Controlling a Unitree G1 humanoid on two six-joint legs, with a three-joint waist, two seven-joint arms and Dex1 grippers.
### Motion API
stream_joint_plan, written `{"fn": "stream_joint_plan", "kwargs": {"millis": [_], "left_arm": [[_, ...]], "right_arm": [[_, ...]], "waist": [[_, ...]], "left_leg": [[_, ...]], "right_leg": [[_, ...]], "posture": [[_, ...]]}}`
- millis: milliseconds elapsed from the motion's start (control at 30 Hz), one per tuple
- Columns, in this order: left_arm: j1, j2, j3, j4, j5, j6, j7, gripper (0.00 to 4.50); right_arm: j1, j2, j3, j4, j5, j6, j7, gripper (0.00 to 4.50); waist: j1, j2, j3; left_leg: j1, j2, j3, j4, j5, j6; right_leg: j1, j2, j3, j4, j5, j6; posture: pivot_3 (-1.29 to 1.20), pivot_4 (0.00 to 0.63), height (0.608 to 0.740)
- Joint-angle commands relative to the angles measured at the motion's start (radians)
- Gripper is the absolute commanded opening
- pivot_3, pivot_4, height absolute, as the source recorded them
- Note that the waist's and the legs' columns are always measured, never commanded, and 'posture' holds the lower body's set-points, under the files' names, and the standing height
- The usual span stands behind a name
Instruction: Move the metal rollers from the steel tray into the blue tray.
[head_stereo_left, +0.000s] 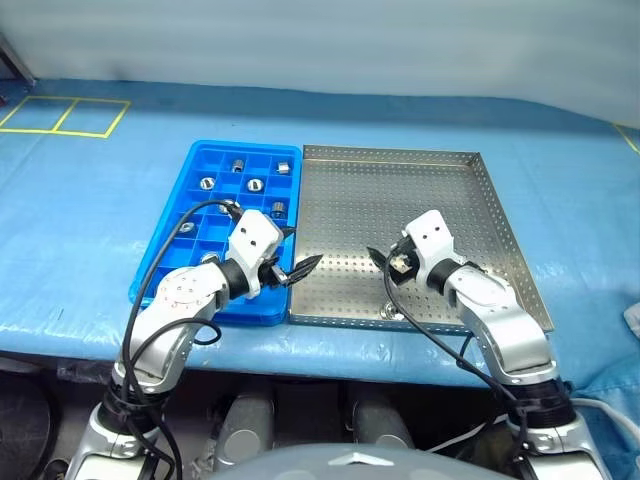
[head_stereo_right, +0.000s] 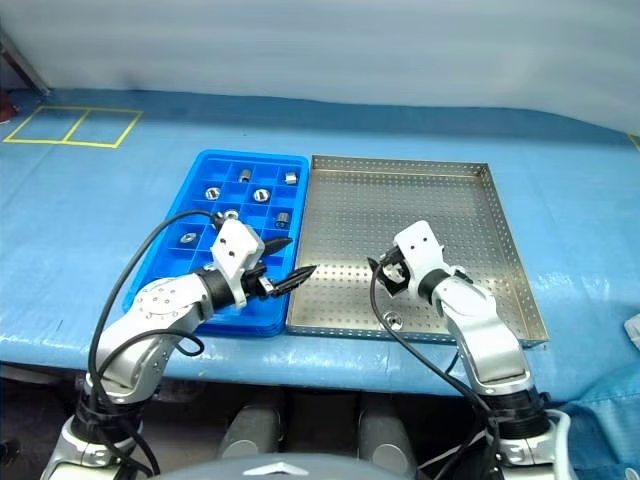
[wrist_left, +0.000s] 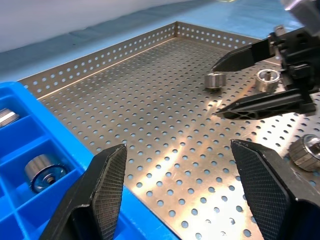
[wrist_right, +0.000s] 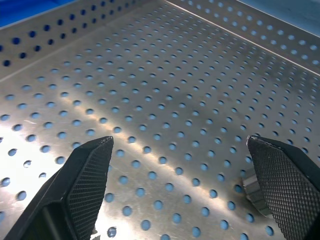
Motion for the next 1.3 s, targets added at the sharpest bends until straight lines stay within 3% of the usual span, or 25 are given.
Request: {"fn": "stream_joint_plan", "kwargs": {"millis": [33, 200, 500, 600, 733, 1300], "left_arm": [[-0.032, -0.008, -0.022, 0.019, -0.017, -0.047, -0.030, 3.60], [-0.051, -0.025, -0.049, 0.047, -0.032, -0.074, -0.057, 3.60], [-0.052, -0.022, -0.064, 0.070, -0.023, -0.092, -0.063, 3.60], [-0.051, -0.020, -0.064, 0.071, -0.020, -0.093, -0.061, 3.64], [-0.050, -0.018, -0.064, 0.070, -0.020, -0.093, -0.059, 3.64], [-0.048, -0.014, -0.061, 0.072, -0.014, -0.090, -0.048, 3.64]], "right_arm": [[-0.056, 0.047, -0.071, 0.068, -0.023, -0.006, -0.103, 4.50], [-0.113, 0.100, -0.108, 0.167, -0.039, -0.018, -0.183, 4.50], [-0.146, 0.153, -0.155, 0.278, -0.003, -0.032, -0.202, 4.50], [-0.152, 0.155, -0.164, 0.293, -0.001, -0.038, -0.206, 3.92], [-0.150, 0.152, -0.161, 0.293, 0.000, -0.041, -0.202, 2.61], [-0.143, 0.156, -0.148, 0.284, 0.005, -0.038, -0.190, 2.61]], "waist": [[-0.002, 0.000, 0.000], [-0.006, 0.000, 0.000], [-0.022, 0.001, 0.000], [-0.027, 0.001, 0.000], [-0.030, 0.001, 0.000], [-0.030, 0.001, 0.000]], "left_leg": [[0.000, 0.000, 0.000, 0.000, 0.000, 0.000], [0.000, 0.000, 0.000, -0.001, 0.000, 0.000], [0.000, 0.000, 0.000, -0.002, 0.000, 0.000], [0.000, 0.000, 0.000, -0.002, 0.000, 0.000], [0.000, 0.000, 0.000, -0.002, 0.000, 0.000], [0.000, 0.000, 0.000, -0.002, 0.000, 0.000]], "right_leg": [[0.000, 0.000, 0.000, 0.000, 0.000, 0.000], [0.000, 0.000, 0.000, 0.000, 0.000, 0.000], [0.000, 0.000, 0.001, 0.000, 0.000, 0.000], [0.000, 0.000, 0.001, 0.000, 0.000, 0.000], [0.000, 0.000, 0.001, 0.000, 0.000, 0.000], [0.000, 0.001, 0.001, 0.000, 0.000, 0.000]], "posture": [[0.12, 0.150, 0.740], [0.12, 0.150, 0.740], [0.12, 0.150, 0.740], [0.12, 0.150, 0.740], [0.12, 0.150, 0.740], [0.12, 0.150, 0.740]]}}
